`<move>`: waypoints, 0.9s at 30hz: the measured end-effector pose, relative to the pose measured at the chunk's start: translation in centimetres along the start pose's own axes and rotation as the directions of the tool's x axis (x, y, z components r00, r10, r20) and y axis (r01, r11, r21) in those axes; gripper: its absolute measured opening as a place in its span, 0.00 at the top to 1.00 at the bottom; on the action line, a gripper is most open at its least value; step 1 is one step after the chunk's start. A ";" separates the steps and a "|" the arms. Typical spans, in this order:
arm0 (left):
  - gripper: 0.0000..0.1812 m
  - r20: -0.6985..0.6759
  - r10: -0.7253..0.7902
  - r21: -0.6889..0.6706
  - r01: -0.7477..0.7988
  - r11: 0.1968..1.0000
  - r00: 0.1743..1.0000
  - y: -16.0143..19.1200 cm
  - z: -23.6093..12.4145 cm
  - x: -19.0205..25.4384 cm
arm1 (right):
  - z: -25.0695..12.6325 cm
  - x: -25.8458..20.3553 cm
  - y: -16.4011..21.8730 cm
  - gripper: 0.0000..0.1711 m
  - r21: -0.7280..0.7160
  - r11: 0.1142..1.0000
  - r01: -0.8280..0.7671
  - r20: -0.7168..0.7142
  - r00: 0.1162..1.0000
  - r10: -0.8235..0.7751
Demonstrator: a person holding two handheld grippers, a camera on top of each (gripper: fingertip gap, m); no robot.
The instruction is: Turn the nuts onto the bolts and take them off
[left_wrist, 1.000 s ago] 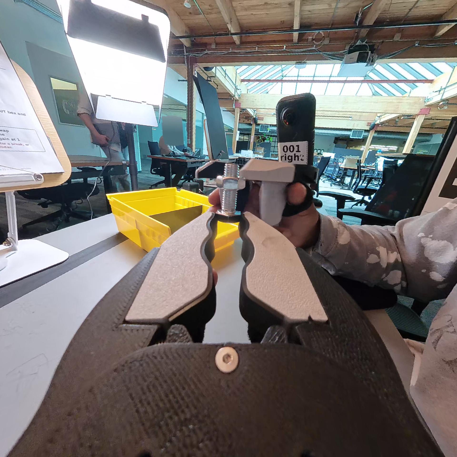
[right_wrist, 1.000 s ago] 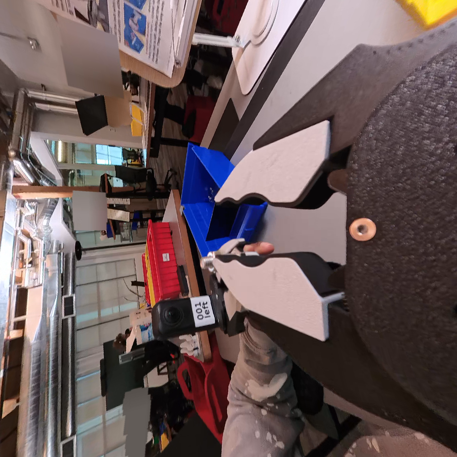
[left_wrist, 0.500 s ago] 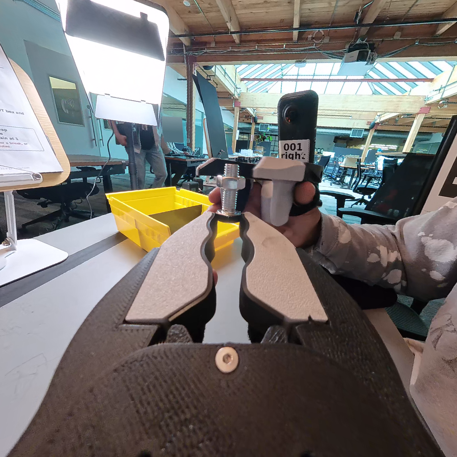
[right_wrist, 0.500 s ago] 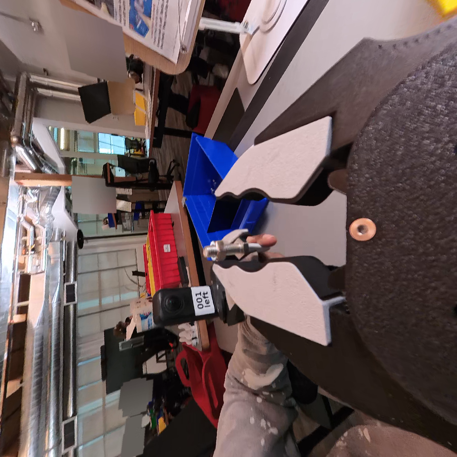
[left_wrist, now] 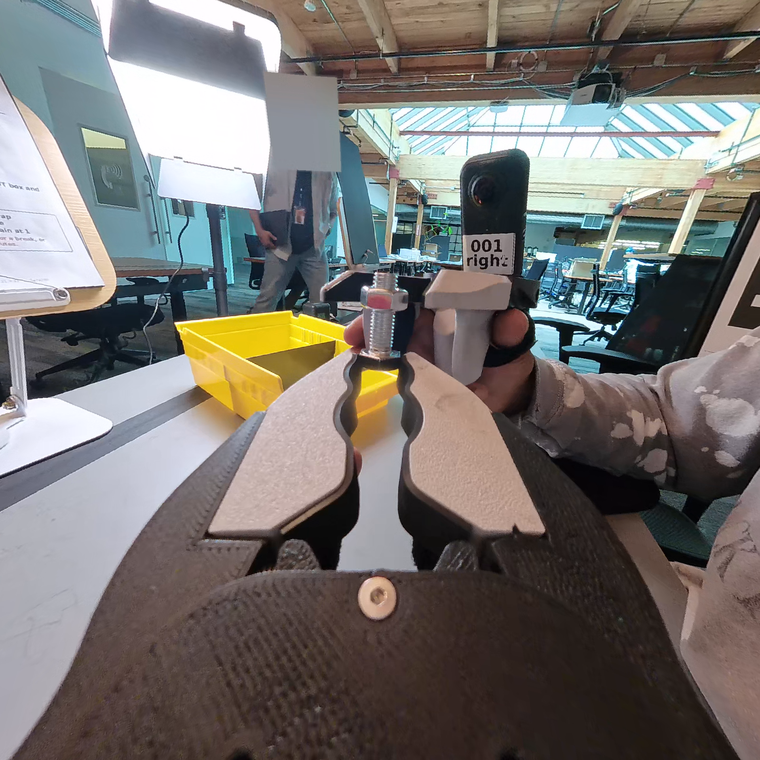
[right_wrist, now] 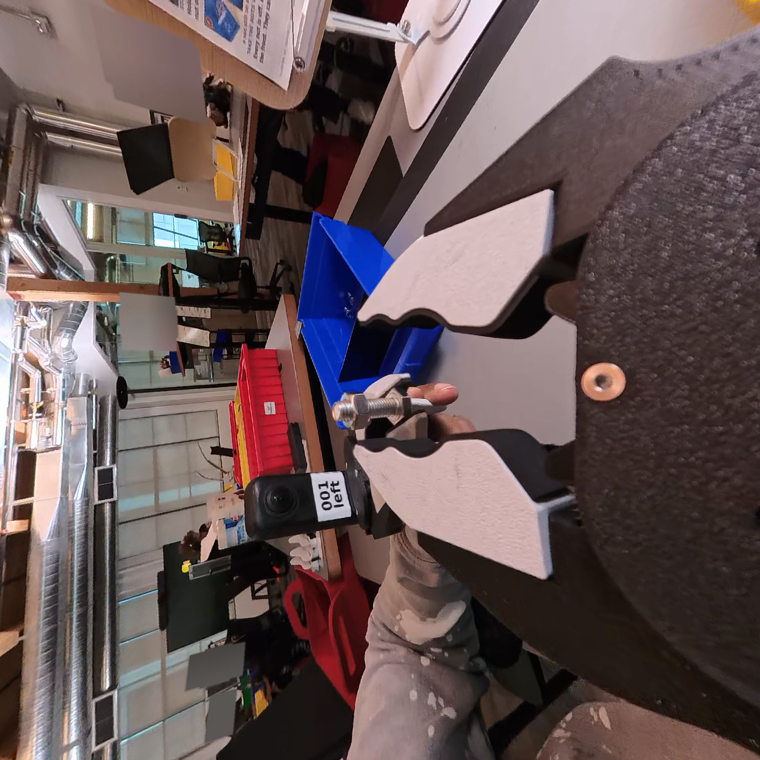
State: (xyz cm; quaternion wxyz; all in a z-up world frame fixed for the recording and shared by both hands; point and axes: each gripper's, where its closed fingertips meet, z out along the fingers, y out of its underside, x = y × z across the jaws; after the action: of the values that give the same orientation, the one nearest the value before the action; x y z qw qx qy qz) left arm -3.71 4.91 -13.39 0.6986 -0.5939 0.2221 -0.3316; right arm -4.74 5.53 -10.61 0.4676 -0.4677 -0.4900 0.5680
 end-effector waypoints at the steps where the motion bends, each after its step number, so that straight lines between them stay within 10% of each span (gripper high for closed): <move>1: 0.90 -0.002 0.001 -0.001 -0.001 1.000 1.000 0.0 0.0 0.1 | 0.1 0.0 0.0 0.71 0.000 1.000 -0.001 -0.002 1.000 0.001; 6: 0.90 0.003 0.000 0.005 0.000 1.000 1.000 -0.1 -0.1 0.0 | -0.8 2.5 -0.1 0.87 0.007 1.000 -0.002 -0.133 0.991 0.003; 15: 0.90 -0.001 -0.006 -0.003 0.006 1.000 1.000 0.1 0.1 0.1 | 0.1 0.1 0.0 0.71 0.002 1.000 -0.002 -0.004 1.000 0.002; 20: 0.90 0.008 -0.017 0.013 0.017 1.000 1.000 -0.3 -0.2 -0.3 | -0.7 2.4 -0.2 0.91 0.017 1.000 0.019 -0.140 0.990 -0.016; 27: 0.90 0.006 -0.011 0.004 0.011 1.000 1.000 0.0 0.0 -0.1 | 0.1 0.2 -0.1 0.72 0.010 1.000 -0.025 -0.009 1.000 0.025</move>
State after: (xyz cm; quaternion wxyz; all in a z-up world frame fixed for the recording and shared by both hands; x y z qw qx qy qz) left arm -3.82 4.98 -13.40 0.6986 -0.5947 0.2160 -0.3342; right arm -4.91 5.69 -10.54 0.4651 -0.4740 -0.4792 0.5739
